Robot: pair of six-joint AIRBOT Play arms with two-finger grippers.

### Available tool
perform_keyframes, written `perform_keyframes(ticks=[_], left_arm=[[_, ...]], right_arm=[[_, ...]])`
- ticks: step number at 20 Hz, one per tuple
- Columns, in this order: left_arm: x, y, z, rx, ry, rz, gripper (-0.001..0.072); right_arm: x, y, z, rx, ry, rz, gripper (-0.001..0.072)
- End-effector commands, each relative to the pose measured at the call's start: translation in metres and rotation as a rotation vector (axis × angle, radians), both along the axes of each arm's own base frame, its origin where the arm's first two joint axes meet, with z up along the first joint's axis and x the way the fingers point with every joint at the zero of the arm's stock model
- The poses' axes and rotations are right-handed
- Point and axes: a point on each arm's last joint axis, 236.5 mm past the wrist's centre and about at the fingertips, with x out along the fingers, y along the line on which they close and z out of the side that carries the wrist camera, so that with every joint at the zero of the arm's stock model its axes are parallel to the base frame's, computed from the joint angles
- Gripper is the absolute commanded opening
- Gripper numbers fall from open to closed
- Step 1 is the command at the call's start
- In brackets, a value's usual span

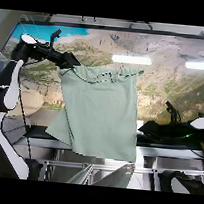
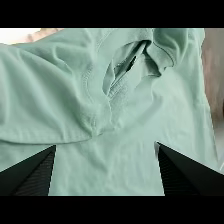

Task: Fold the shirts.

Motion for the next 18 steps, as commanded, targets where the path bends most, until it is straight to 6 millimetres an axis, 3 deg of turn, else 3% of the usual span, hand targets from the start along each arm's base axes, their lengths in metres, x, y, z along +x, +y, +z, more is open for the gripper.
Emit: perform_keyframes(ticks=[1,5,8,10,11,12,13,14,15,16,17,18], left_arm=[[-0.003,-0.030,-0.028,0.024,0.019,-0.031,0.0709],[-0.005,-0.052,-0.053,0.044,0.042,-0.034,0.0701],[-0.008,-0.049,-0.073,0.165,0.030,-0.050,0.0701],[-0.011,-0.041,-0.087,0.261,0.041,-0.051,0.0701],[-0.013,-0.040,-0.092,0.295,0.042,-0.060,0.0700],[-0.015,-0.043,-0.094,0.314,0.038,-0.072,0.0700],[-0.016,-0.048,-0.095,0.317,0.032,-0.079,0.0699],[-0.016,-0.053,-0.094,0.317,0.024,-0.082,0.0682],[-0.016,-0.058,-0.094,0.316,0.020,-0.083,0.0520],[-0.017,-0.062,-0.094,0.315,0.016,-0.089,0.0410],[-0.019,-0.067,-0.094,0.315,0.014,-0.099,0.0334],[-0.021,-0.073,-0.091,0.305,0.013,-0.109,0.0156]], right_arm=[[-0.015,0.012,-0.024,0.003,0.009,-0.035,0.0471],[-0.024,0.029,-0.044,0.002,0.073,-0.004,0.0471],[-0.029,0.050,-0.051,0.068,0.100,0.023,0.0468],[-0.027,0.060,-0.053,0.114,0.101,0.025,0.0324],[-0.026,0.064,-0.053,0.137,0.100,0.019,0.0311],[-0.024,0.067,-0.052,0.159,0.099,0.011,0.0252],[-0.022,0.071,-0.048,0.186,0.082,0.018,0.0113],[-0.019,0.073,-0.046,0.197,0.073,0.012,0.0108],[-0.018,0.073,-0.045,0.201,0.072,0.006,0.0097],[-0.018,0.073,-0.045,0.201,0.069,0.010,0.0028],[-0.018,0.074,-0.044,0.203,0.060,0.022,0.0016],[-0.018,0.074,-0.044,0.204,0.059,0.025,0.0016]])
